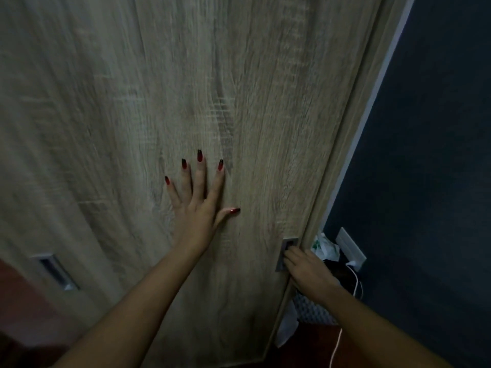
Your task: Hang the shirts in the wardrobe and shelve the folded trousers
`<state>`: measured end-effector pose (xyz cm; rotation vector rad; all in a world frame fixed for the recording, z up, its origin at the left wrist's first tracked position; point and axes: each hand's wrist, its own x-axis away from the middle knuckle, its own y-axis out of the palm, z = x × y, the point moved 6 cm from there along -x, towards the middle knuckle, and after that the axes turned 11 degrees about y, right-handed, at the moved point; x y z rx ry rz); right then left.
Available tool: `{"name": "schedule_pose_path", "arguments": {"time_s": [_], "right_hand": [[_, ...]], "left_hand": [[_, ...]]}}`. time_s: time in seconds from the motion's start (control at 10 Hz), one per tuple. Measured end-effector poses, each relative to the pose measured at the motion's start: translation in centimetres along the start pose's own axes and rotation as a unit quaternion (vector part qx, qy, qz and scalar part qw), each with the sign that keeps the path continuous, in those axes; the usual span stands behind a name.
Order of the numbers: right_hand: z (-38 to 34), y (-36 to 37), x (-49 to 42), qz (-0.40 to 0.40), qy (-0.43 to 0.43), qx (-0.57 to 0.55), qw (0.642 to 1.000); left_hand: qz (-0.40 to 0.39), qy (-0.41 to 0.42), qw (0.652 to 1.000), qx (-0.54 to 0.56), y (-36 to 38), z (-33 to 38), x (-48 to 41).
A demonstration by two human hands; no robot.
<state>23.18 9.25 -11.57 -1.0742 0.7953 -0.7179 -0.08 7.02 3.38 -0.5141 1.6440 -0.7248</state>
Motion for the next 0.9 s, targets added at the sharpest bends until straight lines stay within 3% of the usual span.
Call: {"name": "schedule_pose_path", "arguments": {"time_s": [0.5,0.8,0.9], "right_hand": [[-0.3,0.3,0.0,-0.017,-0.005,0.000,1.000],[-1.8,-2.7,0.4,-0.132,0.099,-0.017,0.986],[-2.2,-8.8,-1.8,-0.041,0.120,-0.031,0.991]], "left_hand": [[-0.010,-0.003,1.000,-0.015,-0.3,0.6,0.1],[-0.084,0.038,0.995,-0.039,-2.5,0.2,1.4],[-0.129,0.049,0.990,-0.040,-4.7,-0.2,1.6]]}}
